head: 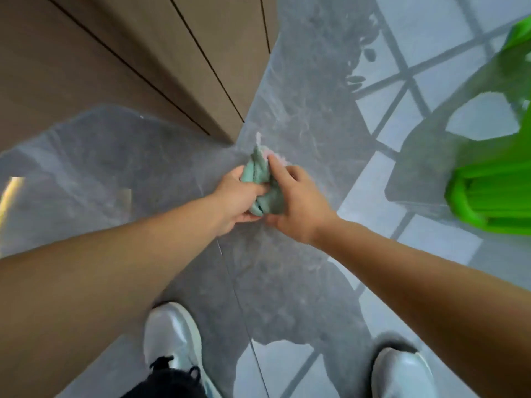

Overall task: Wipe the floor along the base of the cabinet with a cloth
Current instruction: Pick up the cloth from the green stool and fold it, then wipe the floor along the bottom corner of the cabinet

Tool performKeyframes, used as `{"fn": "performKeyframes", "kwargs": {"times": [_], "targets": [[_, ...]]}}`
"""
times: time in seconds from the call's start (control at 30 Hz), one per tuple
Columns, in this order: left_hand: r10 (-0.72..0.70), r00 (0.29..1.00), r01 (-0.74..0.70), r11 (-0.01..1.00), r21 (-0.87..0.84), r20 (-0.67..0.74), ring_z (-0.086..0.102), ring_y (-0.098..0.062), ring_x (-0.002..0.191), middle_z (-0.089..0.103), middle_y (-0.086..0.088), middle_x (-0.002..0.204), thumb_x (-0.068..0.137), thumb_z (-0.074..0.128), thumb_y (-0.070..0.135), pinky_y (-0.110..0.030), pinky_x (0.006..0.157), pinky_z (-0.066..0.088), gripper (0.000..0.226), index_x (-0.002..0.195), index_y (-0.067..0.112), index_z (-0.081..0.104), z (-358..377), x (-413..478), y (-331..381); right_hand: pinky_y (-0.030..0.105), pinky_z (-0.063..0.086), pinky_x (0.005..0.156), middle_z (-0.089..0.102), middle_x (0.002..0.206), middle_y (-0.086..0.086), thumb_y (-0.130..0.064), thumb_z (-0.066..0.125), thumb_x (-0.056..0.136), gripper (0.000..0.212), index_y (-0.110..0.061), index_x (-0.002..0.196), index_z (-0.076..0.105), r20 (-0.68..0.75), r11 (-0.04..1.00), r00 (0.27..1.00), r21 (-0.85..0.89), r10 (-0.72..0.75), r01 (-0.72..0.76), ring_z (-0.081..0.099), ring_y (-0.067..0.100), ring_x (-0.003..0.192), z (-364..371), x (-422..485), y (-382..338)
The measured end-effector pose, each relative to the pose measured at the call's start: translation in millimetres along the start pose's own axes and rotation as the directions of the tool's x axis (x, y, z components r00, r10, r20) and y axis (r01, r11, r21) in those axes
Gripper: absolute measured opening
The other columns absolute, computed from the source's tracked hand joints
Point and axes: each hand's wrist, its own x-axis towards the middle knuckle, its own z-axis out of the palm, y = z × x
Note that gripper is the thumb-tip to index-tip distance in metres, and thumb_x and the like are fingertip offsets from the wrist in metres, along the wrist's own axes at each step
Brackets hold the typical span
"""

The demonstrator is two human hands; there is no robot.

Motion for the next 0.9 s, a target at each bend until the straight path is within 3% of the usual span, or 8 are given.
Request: {"fn": "performKeyframes", "kwargs": {"times": [0.17, 0.23, 0.3, 0.37, 0.47, 0.6, 0.7, 0.9], "targets": [[0.164, 0.986, -0.168, 0.969, -0.181, -0.034, 0.07, -0.02, 0.085, 0.071, -0.004, 0.107, 0.088, 0.065, 0.011, -0.033, 0.067, 0.057, 0.025, 0.112, 0.02, 0.061, 0.3, 54.8, 11.5, 0.014, 0.031, 0.086, 0.049, 0.12, 0.019, -0.012, 0.072, 0.079, 0.074, -0.024, 0.145, 0.042, -0.109, 0.967, 0.972, -0.174, -0.206, 0.186, 0.054, 0.036, 0.107, -28.7, 77.4, 40.3], [0.163, 0.987, -0.163, 0.975, -0.155, -0.011, 0.07, -0.023, 0.085, 0.072, -0.005, 0.106, 0.087, 0.068, 0.023, -0.032, 0.075, 0.057, 0.02, 0.106, 0.018, 0.064, -2.1, 62.7, 21.1, 0.028, 0.042, 0.093, 0.049, 0.124, 0.018, -0.021, 0.069, 0.082, 0.067, -0.024, 0.144, 0.044, -0.082, 0.886, 0.949, -0.39, -0.303, 0.25, 0.053, 0.037, 0.109, -52.7, 107.4, 48.1], [0.258, 0.966, -0.245, 0.941, 0.235, -0.027, 0.071, -0.018, 0.079, 0.074, -0.001, 0.094, 0.08, 0.075, 0.036, -0.029, 0.074, 0.054, 0.024, 0.095, 0.018, 0.07, -18.3, 66.4, 24.4, 0.045, 0.05, 0.09, 0.046, 0.129, 0.019, -0.031, 0.064, 0.083, 0.064, -0.026, 0.143, 0.043, -0.067, 0.77, 0.924, -0.576, -0.378, 0.273, 0.05, 0.041, 0.109, -71.9, 133.1, 49.9], [0.467, 0.88, -0.29, 0.669, 0.684, -0.084, 0.07, -0.014, 0.077, 0.073, 0.002, 0.081, 0.071, 0.08, 0.044, -0.027, 0.072, 0.054, 0.03, 0.085, 0.019, 0.071, -42.6, 66.6, 20.2, 0.05, 0.049, 0.09, 0.042, 0.137, 0.02, -0.033, 0.062, 0.081, 0.064, -0.029, 0.142, 0.043, -0.14, 0.719, 0.904, -0.66, -0.403, 0.218, 0.044, 0.044, 0.113, -89.4, 152.4, 44.2], [0.561, 0.804, -0.095, 0.45, 0.888, -0.198, 0.054, -0.035, 0.109, 0.058, -0.011, 0.116, 0.07, 0.077, 0.052, -0.044, 0.09, 0.049, 0.059, 0.112, 0.015, 0.057, -65.6, 57.5, -3.6, 0.048, 0.043, 0.101, 0.035, 0.147, 0.017, -0.018, 0.06, 0.079, 0.073, -0.037, 0.145, 0.037, -0.311, 0.798, 0.882, -0.592, -0.353, 0.111, 0.037, 0.041, 0.127, -108.9, 165.2, 33.7], [0.229, 0.869, 0.213, 0.627, 0.749, -0.439, 0.008, -0.053, 0.14, -0.007, -0.014, 0.159, 0.051, 0.069, 0.08, -0.067, 0.108, 0.025, 0.13, 0.149, 0.03, 0.001, -66.7, 43.6, -49.2, 0.042, 0.026, 0.117, 0.016, 0.159, 0.019, -0.01, 0.057, 0.079, 0.082, -0.032, 0.151, 0.026, -0.238, 0.846, 0.928, -0.517, -0.287, 0.13, 0.018, 0.038, 0.145, -90.7, 150.9, 25.5], [0.057, 0.921, 0.227, 0.726, 0.649, -0.386, -0.033, -0.054, 0.135, -0.057, -0.006, 0.14, 0.038, 0.055, 0.095, -0.077, 0.107, 0.003, 0.15, 0.131, 0.037, -0.047, -57.7, 50.1, -67.4, 0.047, 0.0, 0.121, -0.004, 0.162, 0.02, -0.04, 0.06, 0.081, 0.089, -0.03, 0.154, 0.011, -0.091, 0.778, 0.968, -0.615, -0.234, 0.131, -0.007, 0.041, 0.148, -53.2, 141.5, 27.6], [-0.06, 0.94, 0.256, 0.773, 0.581, -0.335, -0.061, -0.049, 0.104, -0.071, -0.007, 0.12, 0.012, 0.047, 0.1, -0.078, 0.102, -0.011, 0.162, 0.118, 0.036, -0.058, -55.8, 49.1, -57.8, 0.048, 0.002, 0.121, 0.016, 0.162, 0.017, -0.058, 0.031, 0.094, 0.056, -0.038, 0.146, 0.034, 0.286, 0.525, 0.852, -0.688, -0.439, 0.501, 0.004, 0.039, 0.15, -40.2, 127.0, 49.2]]}}
